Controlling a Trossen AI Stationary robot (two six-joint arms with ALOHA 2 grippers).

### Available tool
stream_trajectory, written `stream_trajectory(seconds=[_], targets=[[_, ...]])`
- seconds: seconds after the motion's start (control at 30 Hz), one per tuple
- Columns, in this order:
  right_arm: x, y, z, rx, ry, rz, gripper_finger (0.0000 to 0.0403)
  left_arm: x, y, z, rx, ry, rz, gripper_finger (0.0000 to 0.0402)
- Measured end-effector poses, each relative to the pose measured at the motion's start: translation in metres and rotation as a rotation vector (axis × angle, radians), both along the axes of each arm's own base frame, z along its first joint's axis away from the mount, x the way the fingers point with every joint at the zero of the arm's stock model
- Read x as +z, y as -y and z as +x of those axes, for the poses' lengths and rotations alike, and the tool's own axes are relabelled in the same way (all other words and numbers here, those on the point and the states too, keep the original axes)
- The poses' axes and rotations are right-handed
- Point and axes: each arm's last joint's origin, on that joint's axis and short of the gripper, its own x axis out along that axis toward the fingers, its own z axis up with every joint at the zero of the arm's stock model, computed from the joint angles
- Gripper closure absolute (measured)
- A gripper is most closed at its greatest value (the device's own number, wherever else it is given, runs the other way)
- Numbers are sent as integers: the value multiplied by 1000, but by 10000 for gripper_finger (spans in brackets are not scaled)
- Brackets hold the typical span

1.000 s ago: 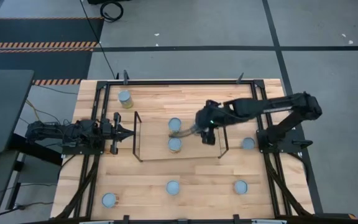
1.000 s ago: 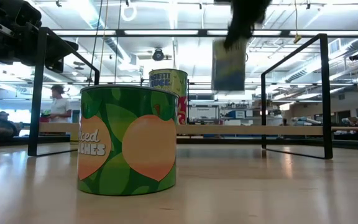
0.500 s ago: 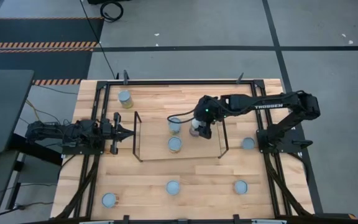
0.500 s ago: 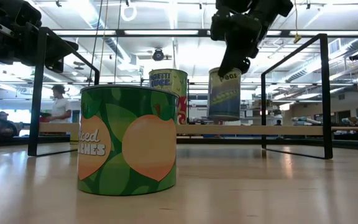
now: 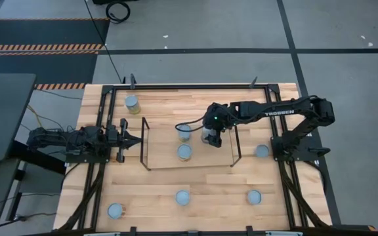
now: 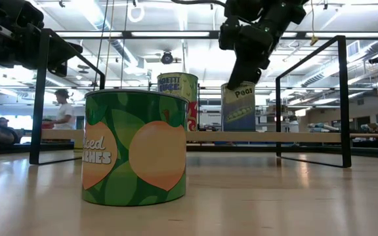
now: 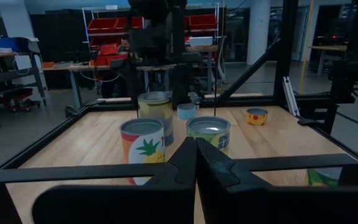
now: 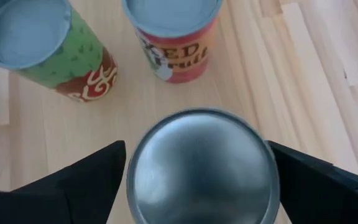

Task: Pick and place cans onto a shelf
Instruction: Put the canned peas on the shelf

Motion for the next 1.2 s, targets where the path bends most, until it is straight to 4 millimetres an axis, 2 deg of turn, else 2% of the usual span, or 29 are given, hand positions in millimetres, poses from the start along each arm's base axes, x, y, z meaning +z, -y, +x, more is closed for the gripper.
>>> stream_trajectory(seconds=[0.33, 0.5, 0.67, 0.77, 0.9, 1.2], targets=[[5, 0, 4, 19, 41, -19, 29, 0, 0, 0, 0, -2, 0, 390], [30, -4, 7, 67, 45, -47, 29, 0, 0, 0, 0, -3, 0, 390], [46, -7, -3, 92, -93, -127, 29, 0, 0, 0, 0, -3, 0, 390], [44, -6, -13, 79, -213, -172, 33, 0, 0, 0, 0, -3, 0, 390], [31, -3, -20, 64, -327, -187, 55, 0, 0, 0, 0, -3, 0, 390], [19, -2, -15, 62, -264, -188, 140, 0, 0, 0, 0, -3, 0, 390]])
